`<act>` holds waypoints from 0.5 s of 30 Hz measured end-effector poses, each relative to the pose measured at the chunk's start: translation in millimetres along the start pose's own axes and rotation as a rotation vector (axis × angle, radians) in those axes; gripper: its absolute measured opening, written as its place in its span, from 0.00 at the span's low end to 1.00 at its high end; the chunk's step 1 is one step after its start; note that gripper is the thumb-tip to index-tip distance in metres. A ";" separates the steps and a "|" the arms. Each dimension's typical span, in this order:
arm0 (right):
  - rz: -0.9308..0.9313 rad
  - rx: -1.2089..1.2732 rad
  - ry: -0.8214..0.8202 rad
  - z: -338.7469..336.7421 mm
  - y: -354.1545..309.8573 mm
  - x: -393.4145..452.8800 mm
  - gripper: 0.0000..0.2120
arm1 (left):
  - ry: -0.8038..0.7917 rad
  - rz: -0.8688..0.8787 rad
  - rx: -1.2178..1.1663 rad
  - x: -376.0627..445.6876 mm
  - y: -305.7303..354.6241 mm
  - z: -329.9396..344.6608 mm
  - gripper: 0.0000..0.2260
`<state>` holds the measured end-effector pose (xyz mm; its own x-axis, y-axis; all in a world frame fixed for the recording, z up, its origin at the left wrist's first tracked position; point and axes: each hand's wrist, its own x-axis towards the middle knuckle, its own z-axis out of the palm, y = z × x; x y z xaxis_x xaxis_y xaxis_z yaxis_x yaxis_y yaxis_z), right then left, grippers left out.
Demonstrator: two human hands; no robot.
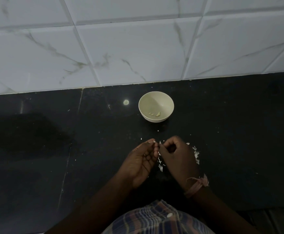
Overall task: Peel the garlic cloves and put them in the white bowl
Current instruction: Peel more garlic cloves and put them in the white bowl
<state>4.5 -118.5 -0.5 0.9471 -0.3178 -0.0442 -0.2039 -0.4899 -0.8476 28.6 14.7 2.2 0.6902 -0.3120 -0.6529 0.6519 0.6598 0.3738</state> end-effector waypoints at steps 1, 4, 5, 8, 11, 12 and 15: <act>0.000 0.032 0.008 0.2 -0.3 0.2 0.08 | 0.002 -0.003 -0.006 -0.7 0.3 -0.7 0.10; -0.010 0.116 -0.024 1.5 -3.8 -1.3 0.07 | -0.002 0.005 0.005 -1.9 0.5 -3.0 0.09; -0.003 0.150 -0.035 2.3 -5.2 -2.3 0.07 | -0.007 0.007 0.015 -2.1 0.3 -3.4 0.09; 0.074 0.269 -0.072 3.1 -11.7 -5.6 0.05 | -0.027 0.009 0.034 -1.6 -1.7 -5.4 0.08; 0.145 0.347 -0.095 1.6 -16.7 -7.2 0.04 | -0.035 0.021 0.048 -1.7 -4.4 -6.7 0.10; 0.162 0.360 -0.093 1.7 -16.6 -7.5 0.04 | -0.033 0.028 0.052 -1.8 -5.5 -7.2 0.09; 0.175 0.359 -0.079 2.4 -16.5 -10.0 0.03 | -0.039 0.053 0.068 -3.4 -9.2 -5.6 0.08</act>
<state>-1.0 -105.3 12.7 0.9246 -0.3013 -0.2330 -0.2778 -0.1147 -0.9538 18.4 13.4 -2.7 0.7349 -0.3055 -0.6055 0.6334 0.6283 0.4517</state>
